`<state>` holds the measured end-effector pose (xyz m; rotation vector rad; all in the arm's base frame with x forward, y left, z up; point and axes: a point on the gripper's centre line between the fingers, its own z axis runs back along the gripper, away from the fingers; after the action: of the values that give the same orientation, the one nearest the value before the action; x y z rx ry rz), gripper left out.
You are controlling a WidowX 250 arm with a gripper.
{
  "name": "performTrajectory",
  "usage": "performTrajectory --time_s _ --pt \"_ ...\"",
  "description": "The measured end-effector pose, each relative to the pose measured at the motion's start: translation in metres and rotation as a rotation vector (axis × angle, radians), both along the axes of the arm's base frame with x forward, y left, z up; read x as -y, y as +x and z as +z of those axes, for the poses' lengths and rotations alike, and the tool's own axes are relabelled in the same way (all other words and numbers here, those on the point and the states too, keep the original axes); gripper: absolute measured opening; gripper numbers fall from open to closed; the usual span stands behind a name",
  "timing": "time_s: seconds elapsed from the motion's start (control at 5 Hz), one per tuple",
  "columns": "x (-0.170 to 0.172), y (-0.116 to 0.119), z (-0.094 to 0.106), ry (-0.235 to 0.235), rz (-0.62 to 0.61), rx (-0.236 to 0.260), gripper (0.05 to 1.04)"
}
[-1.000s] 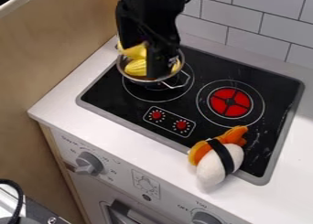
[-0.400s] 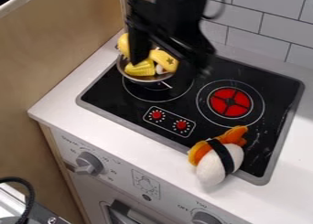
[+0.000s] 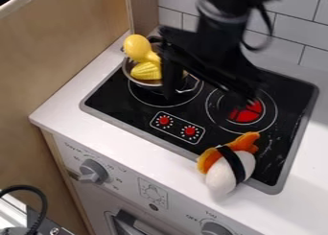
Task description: Move the white and orange object on the right burner
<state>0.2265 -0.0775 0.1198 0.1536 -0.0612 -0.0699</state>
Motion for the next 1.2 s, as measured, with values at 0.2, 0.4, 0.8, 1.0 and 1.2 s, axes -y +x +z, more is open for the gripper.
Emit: performTrajectory --time_s 0.2,0.4,0.8,1.0,1.2 --pt "0.016 -0.005 -0.01 -0.015 0.002 0.017 0.998" --pt "0.028 -0.01 -0.022 -0.022 0.01 0.043 0.998" --pt "0.03 -0.016 -0.034 -0.008 -0.011 0.066 0.998" --pt "0.029 -0.018 -0.044 -0.01 -0.007 0.081 0.998" --pt "0.03 -0.017 -0.055 -0.014 -0.014 0.103 0.998"
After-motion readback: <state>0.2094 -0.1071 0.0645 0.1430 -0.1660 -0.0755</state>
